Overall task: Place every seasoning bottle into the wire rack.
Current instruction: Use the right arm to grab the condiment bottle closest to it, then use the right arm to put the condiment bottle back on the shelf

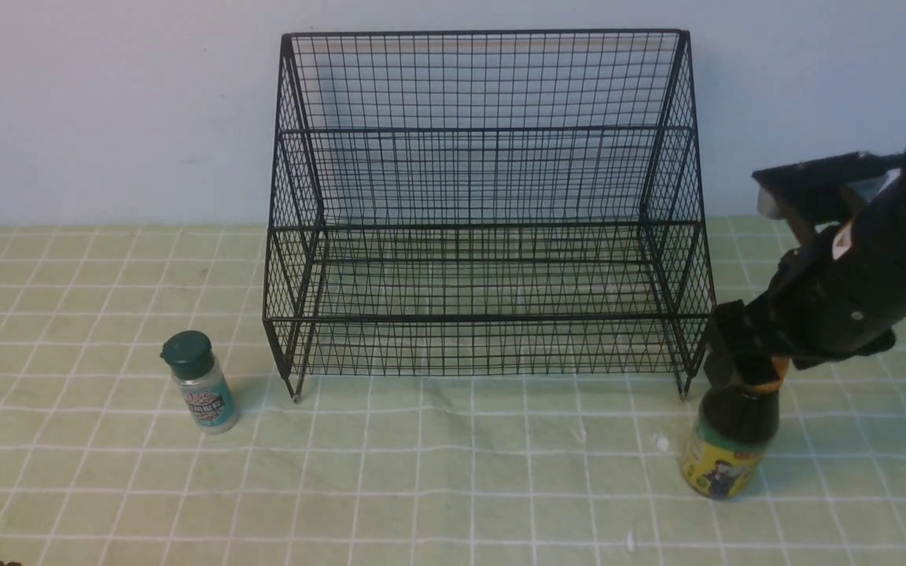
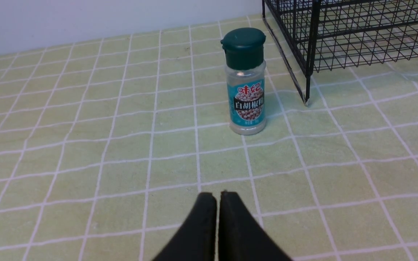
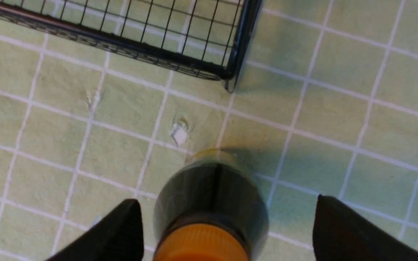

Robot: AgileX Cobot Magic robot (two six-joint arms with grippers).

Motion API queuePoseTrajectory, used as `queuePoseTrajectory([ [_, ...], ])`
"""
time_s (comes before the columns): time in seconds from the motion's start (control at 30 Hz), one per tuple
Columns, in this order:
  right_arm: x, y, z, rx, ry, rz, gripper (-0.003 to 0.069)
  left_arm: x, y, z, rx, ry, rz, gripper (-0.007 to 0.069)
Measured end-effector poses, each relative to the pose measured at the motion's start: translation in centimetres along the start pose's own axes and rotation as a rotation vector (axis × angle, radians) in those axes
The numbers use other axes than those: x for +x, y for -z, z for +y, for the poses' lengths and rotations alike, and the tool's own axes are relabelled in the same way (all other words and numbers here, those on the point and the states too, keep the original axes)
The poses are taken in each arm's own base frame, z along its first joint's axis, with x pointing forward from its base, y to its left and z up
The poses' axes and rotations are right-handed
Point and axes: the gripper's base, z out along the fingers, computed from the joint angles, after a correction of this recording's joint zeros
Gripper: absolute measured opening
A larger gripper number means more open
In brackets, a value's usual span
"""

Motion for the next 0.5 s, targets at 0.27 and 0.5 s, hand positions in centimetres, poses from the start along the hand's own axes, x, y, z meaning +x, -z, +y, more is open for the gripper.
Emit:
queuePoseTrajectory([
  [0.27,0.4,0.6,0.1,-0.009,0.025,0.081,0.0325,0.0,0.0,0.0,0.000,0.000,0.000,-0.0006],
  [0.5,-1.5,9.2,0.8,-0.032,0.056,-0.063,0.0325,0.0,0.0,0.0,0.000,0.000,0.000,-0.0006],
])
